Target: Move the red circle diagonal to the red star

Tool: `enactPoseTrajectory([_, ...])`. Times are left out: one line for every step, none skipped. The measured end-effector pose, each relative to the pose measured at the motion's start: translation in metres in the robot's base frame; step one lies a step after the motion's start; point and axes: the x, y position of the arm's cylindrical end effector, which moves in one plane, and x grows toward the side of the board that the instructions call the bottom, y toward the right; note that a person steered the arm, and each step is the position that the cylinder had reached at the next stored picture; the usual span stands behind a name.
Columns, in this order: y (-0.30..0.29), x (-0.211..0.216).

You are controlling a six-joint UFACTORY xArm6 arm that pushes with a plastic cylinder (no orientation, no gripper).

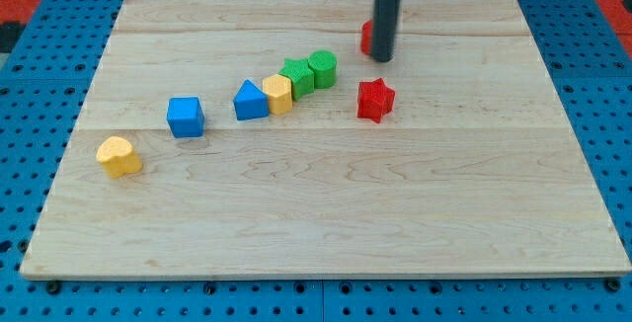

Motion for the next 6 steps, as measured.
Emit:
enactPoseTrajectory([0.004, -0.027])
enactPoseTrajectory([-0.043, -0.008])
enactPoseTrajectory([-0.076, -0.043])
enactPoseTrajectory([-0.041, -0.087])
enactPoseTrajectory([0.005, -0.084])
enactPoseTrajectory([-0.032, -0.061])
